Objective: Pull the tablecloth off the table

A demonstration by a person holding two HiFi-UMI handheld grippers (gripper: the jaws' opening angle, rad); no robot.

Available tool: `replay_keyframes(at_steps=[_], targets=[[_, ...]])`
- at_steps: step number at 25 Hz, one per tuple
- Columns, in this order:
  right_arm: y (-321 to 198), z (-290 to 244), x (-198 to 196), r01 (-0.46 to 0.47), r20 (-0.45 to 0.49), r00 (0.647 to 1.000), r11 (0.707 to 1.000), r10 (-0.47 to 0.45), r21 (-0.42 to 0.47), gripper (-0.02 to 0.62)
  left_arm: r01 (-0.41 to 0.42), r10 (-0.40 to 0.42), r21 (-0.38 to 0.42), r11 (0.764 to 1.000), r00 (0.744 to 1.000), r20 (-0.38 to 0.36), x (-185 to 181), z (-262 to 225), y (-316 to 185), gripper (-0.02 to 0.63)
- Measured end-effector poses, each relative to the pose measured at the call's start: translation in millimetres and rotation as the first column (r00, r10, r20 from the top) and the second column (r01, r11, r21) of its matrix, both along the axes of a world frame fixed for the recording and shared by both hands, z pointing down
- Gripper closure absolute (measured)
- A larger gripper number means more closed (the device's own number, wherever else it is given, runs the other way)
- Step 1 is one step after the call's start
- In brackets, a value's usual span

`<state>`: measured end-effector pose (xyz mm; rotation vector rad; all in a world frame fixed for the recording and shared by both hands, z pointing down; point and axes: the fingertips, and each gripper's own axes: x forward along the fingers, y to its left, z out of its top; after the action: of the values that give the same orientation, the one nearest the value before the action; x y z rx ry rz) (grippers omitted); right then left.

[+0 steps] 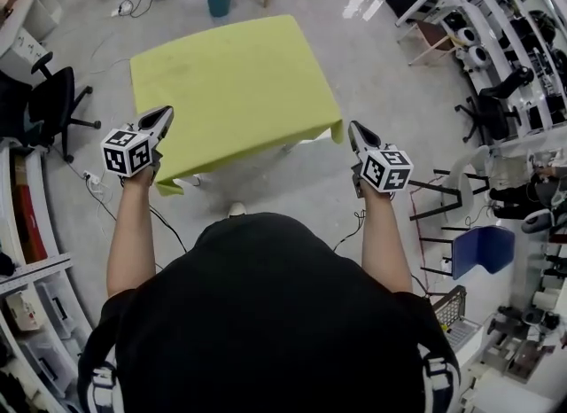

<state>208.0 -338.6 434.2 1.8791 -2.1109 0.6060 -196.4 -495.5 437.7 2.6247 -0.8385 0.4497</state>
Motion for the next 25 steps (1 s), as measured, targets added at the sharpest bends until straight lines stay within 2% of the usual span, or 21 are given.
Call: replay_keyframes(at_steps=[8,17,25], targets=[[-75.2,-3.8,-54.3,0.089,-0.006,0.996,0.996,-0.089,0.011,0.578,0.056,-0.056,0.014,0.998,0.998,-0.009,-44.4,-5.6,-45.8,0.584],[-136.8,-10.9,-105.9,0.191,-0.016,0.982,0.981,-0.191,0.027,0.578,0.158,-0.158,0.011,0.987,0.987,-0.008,-108.6,-0.7,-59.7,0.584],[-173.1,-26.1,-110.2,0.256,-0.035,0.966,0.965,-0.254,0.064,0.578,0.262,-0.262,0.034,0.964,0.965,-0.010,-132.7,-7.3,-58.0,0.584]])
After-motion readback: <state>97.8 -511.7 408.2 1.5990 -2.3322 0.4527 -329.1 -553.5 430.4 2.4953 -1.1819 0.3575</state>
